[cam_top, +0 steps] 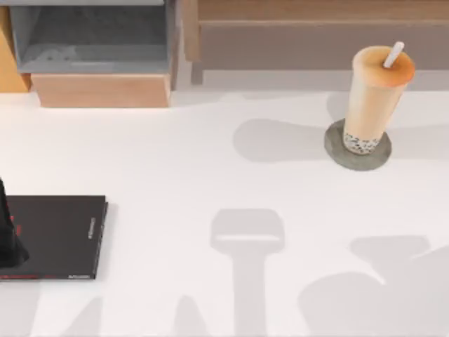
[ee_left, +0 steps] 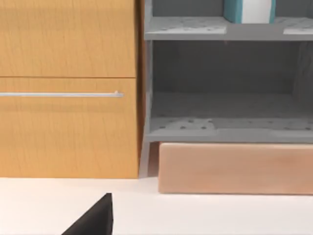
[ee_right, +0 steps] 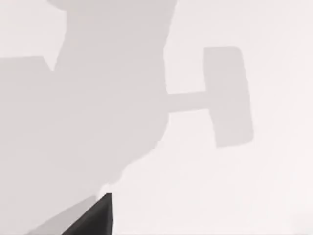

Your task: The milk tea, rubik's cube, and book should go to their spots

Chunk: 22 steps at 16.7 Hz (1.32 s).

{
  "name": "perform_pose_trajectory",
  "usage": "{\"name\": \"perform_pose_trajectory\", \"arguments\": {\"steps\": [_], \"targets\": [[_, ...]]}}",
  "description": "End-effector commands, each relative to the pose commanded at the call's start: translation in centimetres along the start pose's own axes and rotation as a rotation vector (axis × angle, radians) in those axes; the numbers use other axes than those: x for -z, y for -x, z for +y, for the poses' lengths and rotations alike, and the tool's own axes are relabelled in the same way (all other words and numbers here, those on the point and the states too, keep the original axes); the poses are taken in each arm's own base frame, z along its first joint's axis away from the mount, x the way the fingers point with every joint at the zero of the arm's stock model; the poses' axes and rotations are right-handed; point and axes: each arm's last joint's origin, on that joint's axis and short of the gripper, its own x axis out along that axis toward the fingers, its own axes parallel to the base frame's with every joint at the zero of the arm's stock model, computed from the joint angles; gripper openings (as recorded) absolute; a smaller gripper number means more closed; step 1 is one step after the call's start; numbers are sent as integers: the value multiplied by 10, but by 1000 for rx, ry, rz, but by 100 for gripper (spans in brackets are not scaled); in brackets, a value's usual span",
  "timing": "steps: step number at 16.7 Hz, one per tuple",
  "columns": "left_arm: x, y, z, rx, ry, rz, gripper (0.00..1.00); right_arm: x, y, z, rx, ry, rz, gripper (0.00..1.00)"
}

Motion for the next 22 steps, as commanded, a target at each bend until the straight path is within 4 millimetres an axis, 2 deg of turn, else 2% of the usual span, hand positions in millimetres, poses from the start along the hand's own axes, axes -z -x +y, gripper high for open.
{"name": "perform_pose_trajectory", "arguments": {"steps": [6,11,18,22], "targets": [[0,0,0,0,0,0,100,55,32,2,-196,-81,392,100],[0,0,0,0,0,0,100,75,50,7,-268,-137,545,100],[0,0,0,0,0,0,100,76,50,8,-272,-137,554,100],[0,0,0,0,0,0,100,87,29,14,-272,-141,555,100]]}}
